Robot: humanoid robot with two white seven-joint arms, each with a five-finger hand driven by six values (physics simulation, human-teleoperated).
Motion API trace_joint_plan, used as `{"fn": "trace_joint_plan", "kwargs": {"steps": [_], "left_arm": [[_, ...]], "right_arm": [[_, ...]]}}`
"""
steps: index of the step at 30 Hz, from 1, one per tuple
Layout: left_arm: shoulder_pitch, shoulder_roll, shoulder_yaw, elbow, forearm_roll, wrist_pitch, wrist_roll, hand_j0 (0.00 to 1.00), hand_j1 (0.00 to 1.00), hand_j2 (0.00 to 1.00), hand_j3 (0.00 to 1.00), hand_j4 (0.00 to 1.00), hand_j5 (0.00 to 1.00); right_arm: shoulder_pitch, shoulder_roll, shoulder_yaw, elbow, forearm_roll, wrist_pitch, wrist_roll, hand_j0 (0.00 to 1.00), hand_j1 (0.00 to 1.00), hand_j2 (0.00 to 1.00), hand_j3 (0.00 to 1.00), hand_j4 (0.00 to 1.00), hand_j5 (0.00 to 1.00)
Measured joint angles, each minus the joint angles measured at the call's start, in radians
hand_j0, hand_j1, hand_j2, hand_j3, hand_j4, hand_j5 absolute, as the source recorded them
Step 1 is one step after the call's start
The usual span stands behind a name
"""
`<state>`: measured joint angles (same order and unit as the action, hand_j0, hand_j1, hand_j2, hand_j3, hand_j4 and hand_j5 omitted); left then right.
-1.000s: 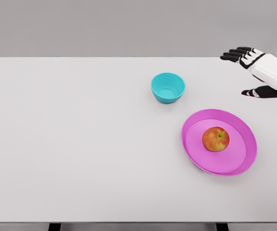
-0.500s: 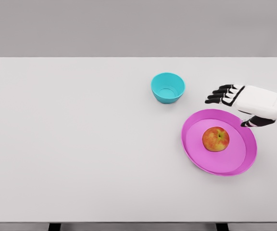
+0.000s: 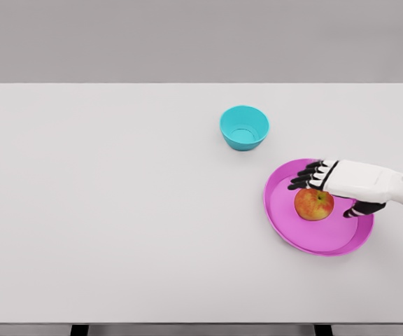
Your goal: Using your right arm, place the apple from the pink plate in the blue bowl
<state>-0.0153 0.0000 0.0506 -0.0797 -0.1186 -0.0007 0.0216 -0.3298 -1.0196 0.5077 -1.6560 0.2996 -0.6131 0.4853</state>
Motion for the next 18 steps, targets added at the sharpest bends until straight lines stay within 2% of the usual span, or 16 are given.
{"fn": "trace_joint_plan", "kwargs": {"steps": [7, 10, 18], "left_arm": [[0.0, 0.0, 0.0, 0.0, 0.0, 0.0, 0.0, 1.0, 1.0, 1.0, 1.0, 1.0, 1.0], [0.0, 0.0, 0.0, 0.0, 0.0, 0.0, 0.0, 1.0, 1.0, 1.0, 1.0, 1.0, 1.0], [0.0, 0.0, 0.0, 0.0, 0.0, 0.0, 0.0, 1.0, 1.0, 1.0, 1.0, 1.0, 1.0]], "right_arm": [[-0.015, 0.038, 0.021, 0.041, 0.02, 0.0, 0.003, 1.0, 1.0, 1.0, 1.0, 1.0, 1.0], [-0.021, 0.06, 0.027, 0.055, 0.027, 0.0, 0.031, 1.0, 1.0, 1.0, 1.0, 1.0, 1.0], [-0.023, 0.079, 0.032, 0.067, 0.032, 0.0, 0.053, 1.0, 1.0, 1.0, 1.0, 1.0, 1.0]]}}
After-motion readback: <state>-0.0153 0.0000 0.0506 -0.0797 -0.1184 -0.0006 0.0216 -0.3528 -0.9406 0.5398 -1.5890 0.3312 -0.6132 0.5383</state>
